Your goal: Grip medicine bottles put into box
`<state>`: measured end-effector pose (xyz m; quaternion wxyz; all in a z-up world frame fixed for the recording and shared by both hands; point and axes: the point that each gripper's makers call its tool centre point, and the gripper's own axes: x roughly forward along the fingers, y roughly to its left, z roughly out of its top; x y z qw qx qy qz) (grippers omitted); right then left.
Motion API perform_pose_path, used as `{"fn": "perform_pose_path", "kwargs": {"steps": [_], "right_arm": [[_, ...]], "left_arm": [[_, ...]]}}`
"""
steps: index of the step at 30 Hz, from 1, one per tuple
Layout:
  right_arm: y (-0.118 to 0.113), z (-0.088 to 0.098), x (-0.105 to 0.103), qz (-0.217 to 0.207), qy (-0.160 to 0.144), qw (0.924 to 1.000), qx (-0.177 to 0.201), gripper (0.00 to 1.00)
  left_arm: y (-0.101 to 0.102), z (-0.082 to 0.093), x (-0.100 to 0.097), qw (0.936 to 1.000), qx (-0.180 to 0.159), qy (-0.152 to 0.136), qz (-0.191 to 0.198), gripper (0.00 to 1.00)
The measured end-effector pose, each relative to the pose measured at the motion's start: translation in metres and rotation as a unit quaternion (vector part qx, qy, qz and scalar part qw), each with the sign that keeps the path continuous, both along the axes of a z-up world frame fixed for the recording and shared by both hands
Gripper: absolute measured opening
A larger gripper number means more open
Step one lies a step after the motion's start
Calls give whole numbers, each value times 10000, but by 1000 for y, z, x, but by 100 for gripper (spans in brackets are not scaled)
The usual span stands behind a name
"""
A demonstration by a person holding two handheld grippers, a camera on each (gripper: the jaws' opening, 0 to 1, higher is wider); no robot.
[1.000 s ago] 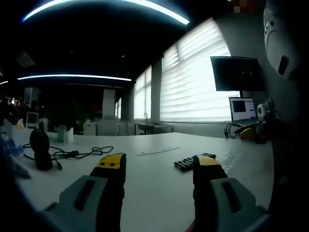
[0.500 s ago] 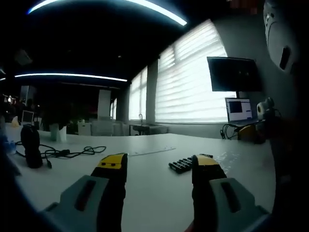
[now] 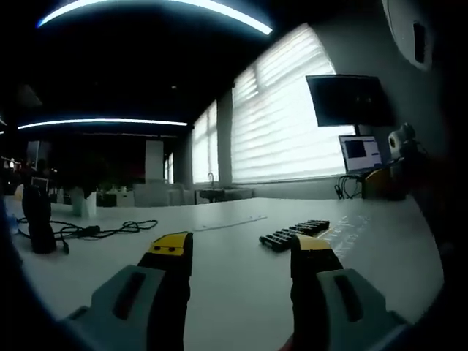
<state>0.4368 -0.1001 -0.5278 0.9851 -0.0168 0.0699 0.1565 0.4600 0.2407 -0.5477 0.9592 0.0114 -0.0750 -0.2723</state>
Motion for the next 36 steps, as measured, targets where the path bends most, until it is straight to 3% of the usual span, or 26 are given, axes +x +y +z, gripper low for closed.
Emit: {"fn": "perform_pose_path", "kwargs": {"steps": [2,4,6,10,23,30,36], "right_arm": [[1,-4,5,-51,118,9999,-77,62],[2,-6,9,-93,203,9996,-181,58],[3,-8,13,-86,311,9994,-136,53],[4,-14,21,-109,623,9980,40,52],[2,-18,52,-326,1011,9943,71,42],[-1,-37,73,-394,1585,9864,180,37],[-4,-47,79,-519,1968,9784,356,32]], "left_arm": [[-2,-7,3,10000,-19,4,-26,46],[-4,-19,5,9996,117,237,-54,44],[-5,-12,1,9999,23,78,-100,44],[-10,-16,1,9996,126,152,-190,44],[-9,-18,2,9993,40,255,-275,43],[-13,-20,0,9990,184,235,-330,43],[-8,-16,0,9994,64,216,-269,43]]}}
